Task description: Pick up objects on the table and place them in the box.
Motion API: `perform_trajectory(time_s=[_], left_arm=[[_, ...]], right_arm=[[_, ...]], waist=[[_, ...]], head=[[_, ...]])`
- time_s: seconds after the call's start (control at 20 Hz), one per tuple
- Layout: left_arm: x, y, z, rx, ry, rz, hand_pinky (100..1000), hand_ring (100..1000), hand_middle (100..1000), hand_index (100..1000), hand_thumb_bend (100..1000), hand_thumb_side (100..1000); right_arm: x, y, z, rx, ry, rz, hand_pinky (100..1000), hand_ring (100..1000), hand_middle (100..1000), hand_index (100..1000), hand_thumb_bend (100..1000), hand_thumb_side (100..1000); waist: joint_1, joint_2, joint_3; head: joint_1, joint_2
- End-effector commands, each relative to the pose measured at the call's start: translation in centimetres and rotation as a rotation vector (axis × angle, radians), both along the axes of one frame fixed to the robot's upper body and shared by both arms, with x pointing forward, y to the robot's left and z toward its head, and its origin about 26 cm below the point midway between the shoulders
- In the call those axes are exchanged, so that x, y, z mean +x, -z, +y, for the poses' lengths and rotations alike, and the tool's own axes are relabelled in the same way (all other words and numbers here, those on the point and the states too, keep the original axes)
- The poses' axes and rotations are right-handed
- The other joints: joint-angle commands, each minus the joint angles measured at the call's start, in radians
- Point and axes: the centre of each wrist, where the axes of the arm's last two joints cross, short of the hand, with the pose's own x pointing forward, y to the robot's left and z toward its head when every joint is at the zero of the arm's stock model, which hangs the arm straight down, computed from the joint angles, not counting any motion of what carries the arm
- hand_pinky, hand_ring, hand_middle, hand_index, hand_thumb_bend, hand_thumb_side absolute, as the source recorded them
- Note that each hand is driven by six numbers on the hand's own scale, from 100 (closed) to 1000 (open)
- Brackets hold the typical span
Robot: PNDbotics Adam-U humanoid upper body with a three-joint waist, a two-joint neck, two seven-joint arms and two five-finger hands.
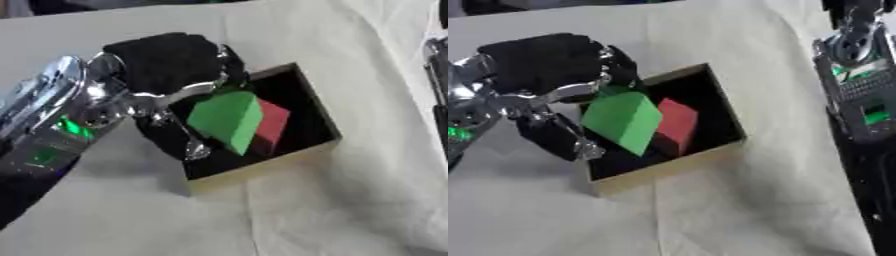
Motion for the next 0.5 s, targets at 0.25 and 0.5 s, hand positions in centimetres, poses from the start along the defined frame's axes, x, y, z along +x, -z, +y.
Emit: perform_trajectory(time_s=[0.25,0.5], left_arm=[[-0.34,0.14,-0.27,0.034,0.001,-0.017,704,609,588,786,233,275],[-0.29,0.04,-0.07,0.084,-0.03,-0.101,815,780,758,917,468,383]], right_arm=[[-0.65,-0.75,-0.17,0.018,-0.009,-0.033,822,771,767,980,100,1000],[-0.79,-0.7,-0.39,0.019,-0.008,-0.033,822,770,766,980,100,1000]], waist=[[-0.003,-0.027,-0.002],[-0.003,-0.029,-0.002]], head=[[0.005,0.003],[0.003,0.004]])
